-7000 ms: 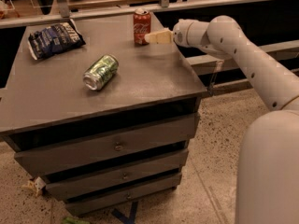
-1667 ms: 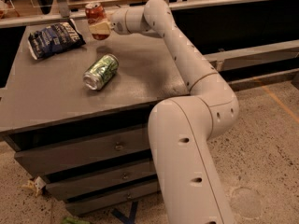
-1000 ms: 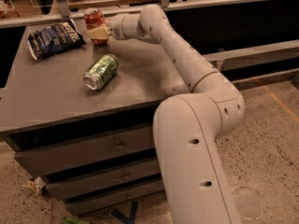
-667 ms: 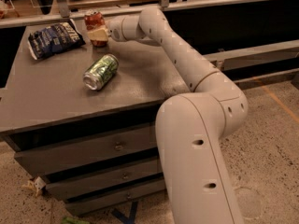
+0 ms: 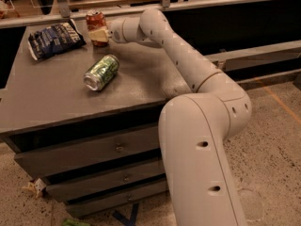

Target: Move coke can near blue chip bag

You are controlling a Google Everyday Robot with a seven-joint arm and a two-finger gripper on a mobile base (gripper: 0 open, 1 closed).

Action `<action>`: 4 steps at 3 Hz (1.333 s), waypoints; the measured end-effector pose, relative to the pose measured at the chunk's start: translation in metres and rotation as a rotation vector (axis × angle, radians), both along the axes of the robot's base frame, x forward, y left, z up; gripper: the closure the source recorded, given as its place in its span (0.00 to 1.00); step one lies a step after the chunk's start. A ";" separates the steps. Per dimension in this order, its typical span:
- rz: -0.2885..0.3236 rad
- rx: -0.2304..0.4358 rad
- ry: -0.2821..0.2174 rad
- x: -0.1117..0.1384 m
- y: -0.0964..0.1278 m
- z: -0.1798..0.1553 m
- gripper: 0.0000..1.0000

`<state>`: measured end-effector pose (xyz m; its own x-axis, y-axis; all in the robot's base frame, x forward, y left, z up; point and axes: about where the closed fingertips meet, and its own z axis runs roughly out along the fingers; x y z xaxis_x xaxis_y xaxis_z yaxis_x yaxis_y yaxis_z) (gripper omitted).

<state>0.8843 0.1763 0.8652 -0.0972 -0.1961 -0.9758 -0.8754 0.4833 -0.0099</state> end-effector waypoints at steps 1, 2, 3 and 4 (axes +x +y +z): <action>0.003 0.010 0.006 -0.002 0.003 -0.001 0.13; 0.005 0.017 0.019 -0.003 0.004 -0.004 0.00; -0.005 0.013 0.029 -0.002 -0.008 -0.004 0.00; -0.051 -0.015 0.031 0.002 -0.038 -0.002 0.00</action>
Offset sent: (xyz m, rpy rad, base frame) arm -0.0027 -0.0034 -0.0031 0.0264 0.0321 -0.0006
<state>0.8863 0.1385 0.8629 -0.1373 -0.2046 -0.9692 -0.8497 0.5271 0.0092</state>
